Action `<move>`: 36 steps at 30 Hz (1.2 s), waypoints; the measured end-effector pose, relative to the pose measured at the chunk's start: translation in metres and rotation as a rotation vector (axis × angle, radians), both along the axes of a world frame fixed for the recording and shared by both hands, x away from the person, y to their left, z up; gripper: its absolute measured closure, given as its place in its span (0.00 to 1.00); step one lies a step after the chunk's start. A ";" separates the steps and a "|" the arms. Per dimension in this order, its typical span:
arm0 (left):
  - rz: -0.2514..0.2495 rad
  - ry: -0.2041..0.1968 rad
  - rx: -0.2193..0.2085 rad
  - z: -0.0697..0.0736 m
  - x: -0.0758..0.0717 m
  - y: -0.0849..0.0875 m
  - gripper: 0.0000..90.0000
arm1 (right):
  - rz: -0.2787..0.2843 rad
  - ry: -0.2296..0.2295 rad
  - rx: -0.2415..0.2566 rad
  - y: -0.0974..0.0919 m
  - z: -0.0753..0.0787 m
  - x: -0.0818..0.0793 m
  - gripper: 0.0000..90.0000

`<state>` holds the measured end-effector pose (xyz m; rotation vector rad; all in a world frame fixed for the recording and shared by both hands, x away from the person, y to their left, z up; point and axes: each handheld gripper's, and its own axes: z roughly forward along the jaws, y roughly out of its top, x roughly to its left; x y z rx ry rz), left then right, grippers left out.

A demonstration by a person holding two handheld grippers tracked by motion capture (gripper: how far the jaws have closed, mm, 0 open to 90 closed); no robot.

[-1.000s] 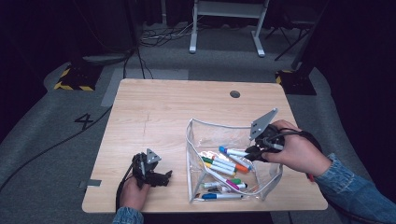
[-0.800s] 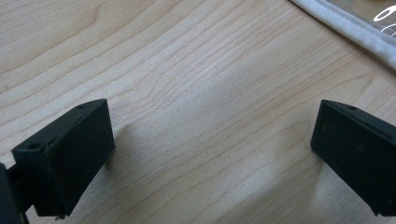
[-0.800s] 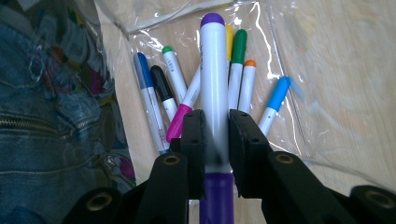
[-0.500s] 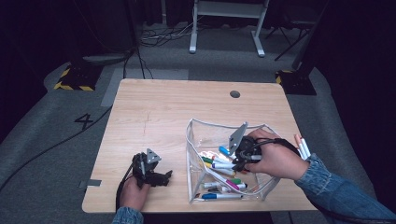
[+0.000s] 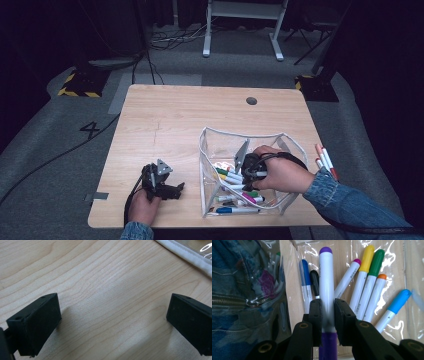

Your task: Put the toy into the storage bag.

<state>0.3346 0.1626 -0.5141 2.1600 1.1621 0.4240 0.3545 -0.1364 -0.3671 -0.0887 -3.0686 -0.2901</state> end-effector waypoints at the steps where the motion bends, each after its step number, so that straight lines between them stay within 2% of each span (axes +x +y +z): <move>1: 0.000 -0.001 0.000 0.000 0.000 0.000 0.00 | -0.011 0.008 0.002 0.000 -0.003 0.000 0.86; 8: 0.000 -0.001 0.000 0.000 0.000 0.000 0.00 | -0.020 0.043 -0.011 0.002 -0.015 0.003 0.86; 17: 0.000 -0.002 0.001 0.000 0.000 0.000 0.00 | 0.003 0.084 -0.026 0.005 -0.025 0.000 0.85; 19: 0.000 -0.002 0.001 0.000 0.000 0.000 0.00 | -0.007 0.090 -0.016 0.005 -0.026 -0.001 0.77; 21: 0.000 -0.002 0.000 0.000 0.000 0.000 0.00 | -0.023 0.074 0.025 0.003 -0.023 -0.002 0.69; 23: 0.000 -0.002 0.001 0.000 0.000 0.000 0.00 | -0.047 0.028 0.075 -0.001 -0.014 -0.001 0.62; 28: 0.000 -0.002 0.001 0.000 0.000 0.000 0.00 | -0.157 -0.064 0.277 -0.017 0.021 0.000 0.55; 30: -0.001 -0.002 0.001 0.000 0.000 0.000 0.00 | -0.173 -0.104 0.343 -0.024 0.034 0.002 0.55; 33: 0.000 -0.002 0.001 0.000 0.000 0.000 0.00 | -0.233 -0.144 0.415 -0.039 0.055 0.003 0.56; 36: 0.000 -0.002 0.001 0.000 0.000 0.000 0.00 | -0.293 -0.187 0.452 -0.054 0.071 0.003 0.56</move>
